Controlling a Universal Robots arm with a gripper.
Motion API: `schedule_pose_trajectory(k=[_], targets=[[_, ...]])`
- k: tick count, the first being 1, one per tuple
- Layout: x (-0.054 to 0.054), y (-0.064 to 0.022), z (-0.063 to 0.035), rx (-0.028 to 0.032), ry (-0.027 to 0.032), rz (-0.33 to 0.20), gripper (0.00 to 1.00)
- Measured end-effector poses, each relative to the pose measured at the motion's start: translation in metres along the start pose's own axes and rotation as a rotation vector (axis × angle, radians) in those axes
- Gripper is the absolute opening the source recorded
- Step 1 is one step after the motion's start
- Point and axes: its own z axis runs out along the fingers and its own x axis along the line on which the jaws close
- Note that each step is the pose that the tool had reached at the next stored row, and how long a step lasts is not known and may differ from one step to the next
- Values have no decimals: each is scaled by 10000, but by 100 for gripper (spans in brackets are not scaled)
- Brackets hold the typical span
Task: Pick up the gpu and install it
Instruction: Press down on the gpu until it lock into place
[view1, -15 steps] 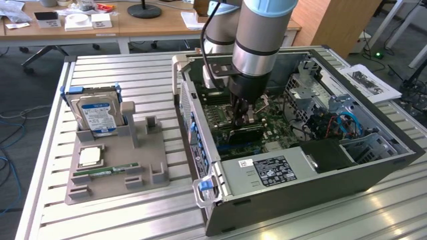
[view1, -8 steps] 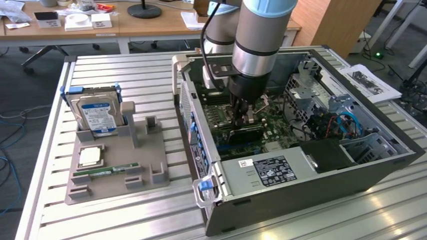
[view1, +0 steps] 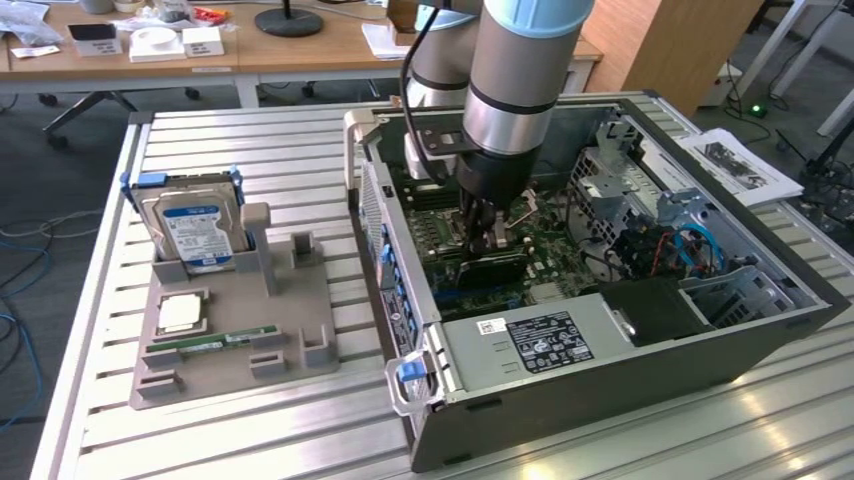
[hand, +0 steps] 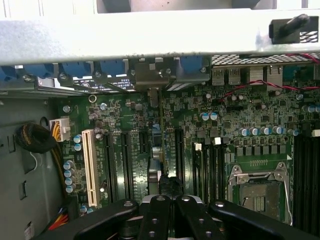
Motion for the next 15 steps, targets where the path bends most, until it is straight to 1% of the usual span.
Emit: schedule_pose_trajectory(k=[15], targets=[[2, 14, 11, 1, 0, 2, 11]])
